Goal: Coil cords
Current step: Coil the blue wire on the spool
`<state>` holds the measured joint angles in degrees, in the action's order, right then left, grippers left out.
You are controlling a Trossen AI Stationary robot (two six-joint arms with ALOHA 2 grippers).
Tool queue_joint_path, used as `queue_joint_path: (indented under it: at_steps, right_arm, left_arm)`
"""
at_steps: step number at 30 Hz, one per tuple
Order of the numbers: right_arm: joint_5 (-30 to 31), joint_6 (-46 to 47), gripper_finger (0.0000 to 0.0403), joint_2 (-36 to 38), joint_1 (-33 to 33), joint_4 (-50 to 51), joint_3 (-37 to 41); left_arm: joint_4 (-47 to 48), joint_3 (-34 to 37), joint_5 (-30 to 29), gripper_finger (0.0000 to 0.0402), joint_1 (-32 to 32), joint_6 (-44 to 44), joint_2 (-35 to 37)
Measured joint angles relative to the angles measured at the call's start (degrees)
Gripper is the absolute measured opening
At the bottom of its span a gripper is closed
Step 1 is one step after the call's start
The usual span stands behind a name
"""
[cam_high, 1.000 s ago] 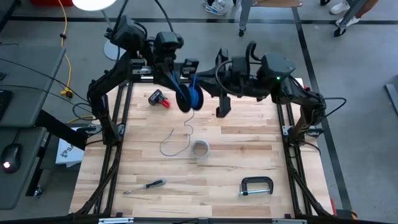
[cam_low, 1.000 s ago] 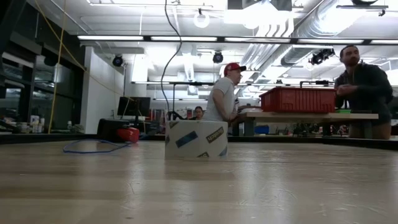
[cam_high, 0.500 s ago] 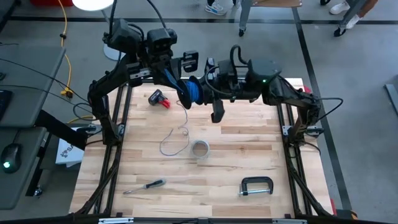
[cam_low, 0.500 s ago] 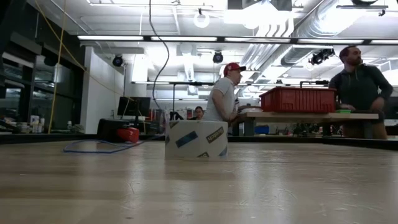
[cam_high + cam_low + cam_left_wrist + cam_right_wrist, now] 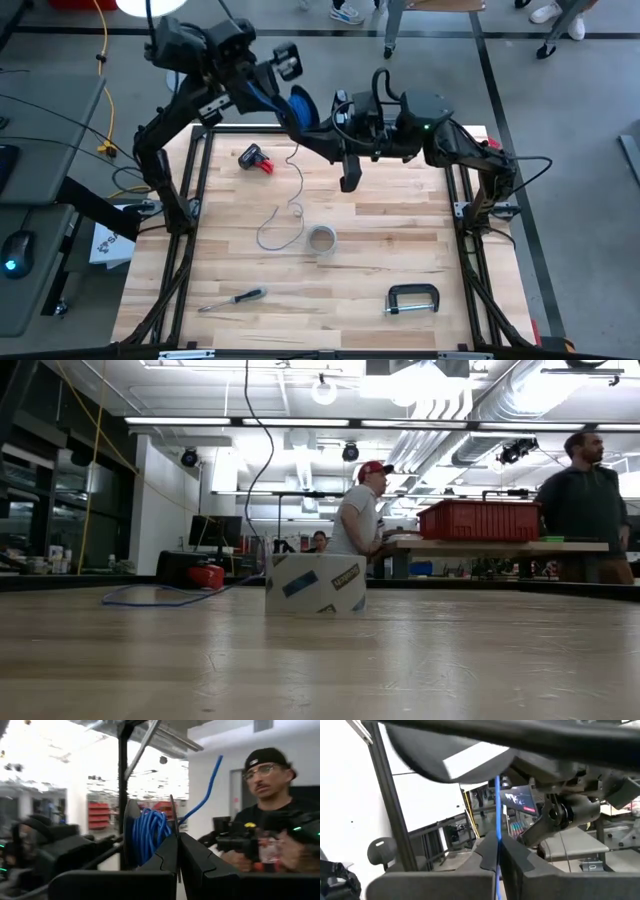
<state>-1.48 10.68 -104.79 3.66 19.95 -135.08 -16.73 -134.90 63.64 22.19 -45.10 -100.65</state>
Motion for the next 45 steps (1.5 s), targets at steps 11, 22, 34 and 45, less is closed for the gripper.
queue_joint_path:
  at_steps: [11, 22, 34, 45]
  right_arm:
    - [1.0, -0.1, 0.0045, -0.3, -1.1, 3.4, 0.2]
    - [16.5, -9.4, 0.0202, -3.6, -1.2, 6.4, 0.3]
    - [19.1, -12.2, 0.0196, -6.1, -1.4, 8.9, 0.3]
    - [20.4, -11.8, 0.0012, -5.9, -1.1, 8.8, 0.2]
  left_arm:
    - [1.1, -0.1, -2.8, 0.0, 3.8, 3.5, 1.4]
    - [-0.6, -0.1, -5.2, 0.0, 3.8, 4.9, 1.5]
    - [-1.7, -0.1, -6.3, 0.0, 3.8, 6.4, 2.4]
    - [-1.6, -0.1, -6.8, 0.0, 4.1, 8.0, 3.0]
